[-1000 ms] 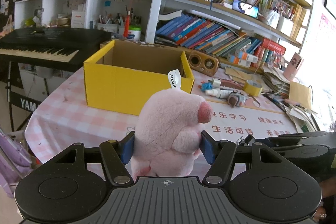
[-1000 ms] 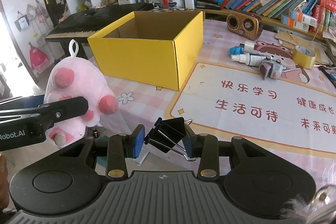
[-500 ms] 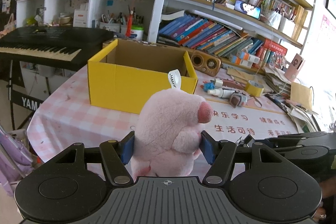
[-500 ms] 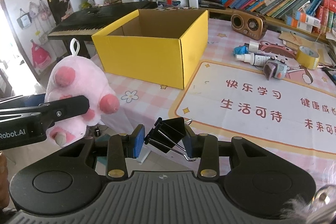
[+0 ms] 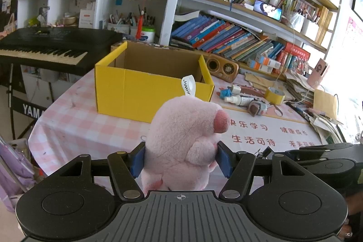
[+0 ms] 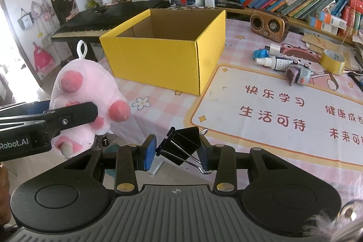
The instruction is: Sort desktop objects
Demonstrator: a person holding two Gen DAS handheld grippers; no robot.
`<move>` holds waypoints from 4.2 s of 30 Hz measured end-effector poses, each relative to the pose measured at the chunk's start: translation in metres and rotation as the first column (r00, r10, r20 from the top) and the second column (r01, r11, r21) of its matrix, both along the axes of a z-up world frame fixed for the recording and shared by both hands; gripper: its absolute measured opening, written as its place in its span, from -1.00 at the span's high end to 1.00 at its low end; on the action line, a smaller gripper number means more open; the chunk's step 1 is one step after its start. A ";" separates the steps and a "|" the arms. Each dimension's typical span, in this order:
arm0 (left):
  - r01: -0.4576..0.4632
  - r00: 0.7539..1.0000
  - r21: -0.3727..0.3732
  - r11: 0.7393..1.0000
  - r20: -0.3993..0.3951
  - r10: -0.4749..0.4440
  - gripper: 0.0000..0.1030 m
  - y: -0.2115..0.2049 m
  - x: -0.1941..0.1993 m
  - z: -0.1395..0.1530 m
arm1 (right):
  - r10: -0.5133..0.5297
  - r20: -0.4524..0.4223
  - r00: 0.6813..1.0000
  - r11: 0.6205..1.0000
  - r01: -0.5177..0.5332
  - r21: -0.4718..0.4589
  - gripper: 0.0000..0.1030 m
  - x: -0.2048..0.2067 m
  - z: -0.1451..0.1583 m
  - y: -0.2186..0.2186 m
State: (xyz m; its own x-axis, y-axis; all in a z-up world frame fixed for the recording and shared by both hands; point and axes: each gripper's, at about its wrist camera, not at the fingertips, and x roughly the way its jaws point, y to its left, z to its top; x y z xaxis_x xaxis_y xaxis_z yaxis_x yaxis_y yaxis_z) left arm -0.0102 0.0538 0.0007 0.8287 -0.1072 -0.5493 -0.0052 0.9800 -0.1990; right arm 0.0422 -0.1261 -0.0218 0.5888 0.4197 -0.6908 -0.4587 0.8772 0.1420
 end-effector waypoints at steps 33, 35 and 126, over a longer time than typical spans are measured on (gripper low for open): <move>-0.107 0.988 0.050 0.993 0.116 0.101 -0.24 0.003 0.083 0.034 | 0.139 0.123 0.983 0.988 -0.146 0.050 0.30 0.098 0.030 0.014; -0.123 0.984 0.053 0.991 0.138 0.115 -0.24 0.007 0.095 0.040 | 0.153 0.146 0.977 0.984 -0.164 0.063 0.30 0.113 0.038 0.015; -0.123 0.983 0.118 0.985 0.150 0.105 -0.92 0.028 0.131 0.039 | 0.109 0.286 0.952 0.993 -0.093 -0.071 -0.11 0.172 0.054 0.003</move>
State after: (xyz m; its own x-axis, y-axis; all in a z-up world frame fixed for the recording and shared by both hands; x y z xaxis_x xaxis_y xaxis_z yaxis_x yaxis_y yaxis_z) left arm 0.1208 0.0816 0.0402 0.9022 0.0550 -0.4277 -0.0986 0.9919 -0.0805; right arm 0.2142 -0.1232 0.0324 0.7233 0.4527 -0.5215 -0.5594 0.8269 -0.0581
